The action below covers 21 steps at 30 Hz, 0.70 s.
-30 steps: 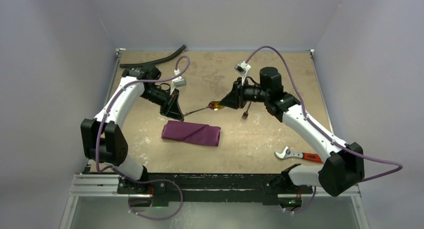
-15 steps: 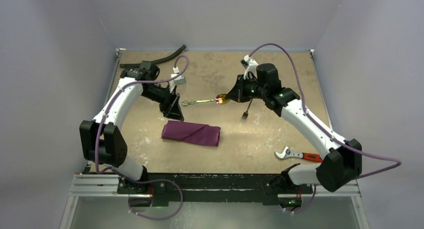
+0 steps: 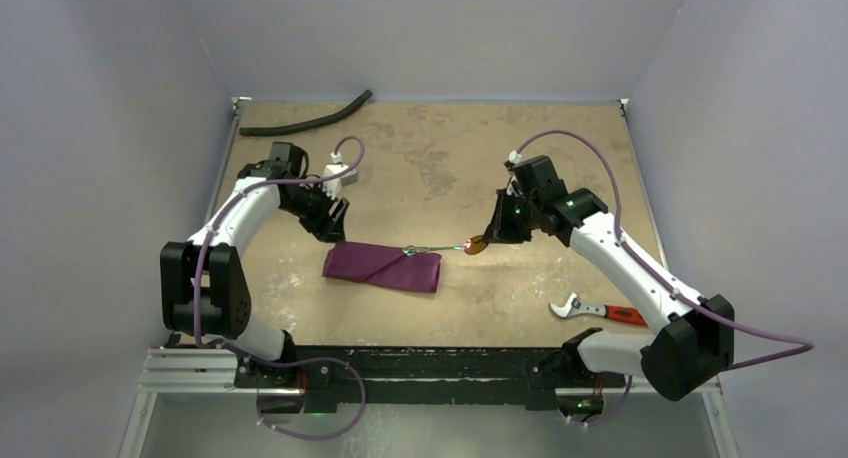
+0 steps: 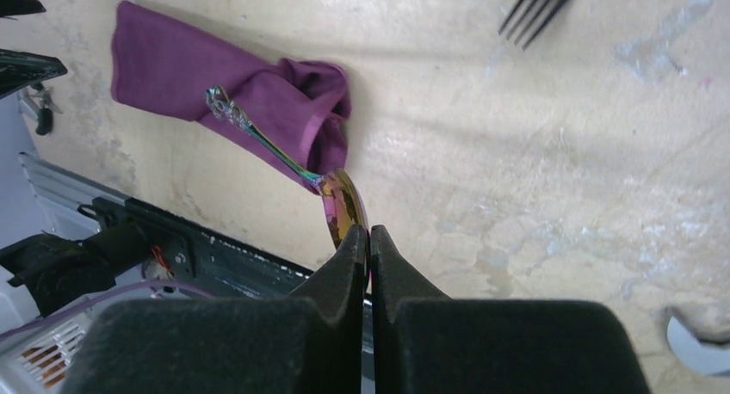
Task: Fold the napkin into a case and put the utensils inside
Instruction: Insert the spoon into the folded napkin.
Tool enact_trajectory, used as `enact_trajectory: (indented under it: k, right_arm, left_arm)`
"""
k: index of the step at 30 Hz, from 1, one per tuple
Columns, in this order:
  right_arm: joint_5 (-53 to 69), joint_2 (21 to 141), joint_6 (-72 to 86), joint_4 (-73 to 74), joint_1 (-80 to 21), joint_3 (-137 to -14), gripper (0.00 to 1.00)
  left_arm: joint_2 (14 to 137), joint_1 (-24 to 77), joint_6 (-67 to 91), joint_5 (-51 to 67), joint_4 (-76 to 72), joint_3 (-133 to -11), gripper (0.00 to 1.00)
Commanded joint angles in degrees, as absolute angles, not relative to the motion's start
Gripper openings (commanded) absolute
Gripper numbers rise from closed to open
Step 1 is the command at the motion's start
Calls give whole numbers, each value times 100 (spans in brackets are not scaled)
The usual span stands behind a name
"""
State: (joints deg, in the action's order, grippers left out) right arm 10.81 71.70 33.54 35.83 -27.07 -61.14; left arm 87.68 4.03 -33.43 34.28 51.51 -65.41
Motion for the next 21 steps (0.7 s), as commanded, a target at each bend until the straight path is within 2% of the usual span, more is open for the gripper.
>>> enact_trajectory:
  k: [1, 10, 21]
  right_arm:
    - [1053, 6920, 3748, 4012, -2737, -6004, 0]
    - [1167, 6955, 4175, 3800, -3081, -5514, 0]
    - [725, 7365, 4987, 3228, -3608, -5401, 0]
  left_arm:
    - [8708, 391, -2947, 3136, 4474, -6063, 52]
    - [8864, 381, -3003, 2849, 4066, -5499, 44]
    - [8990, 379, -3324, 2516, 3755, -5175, 35]
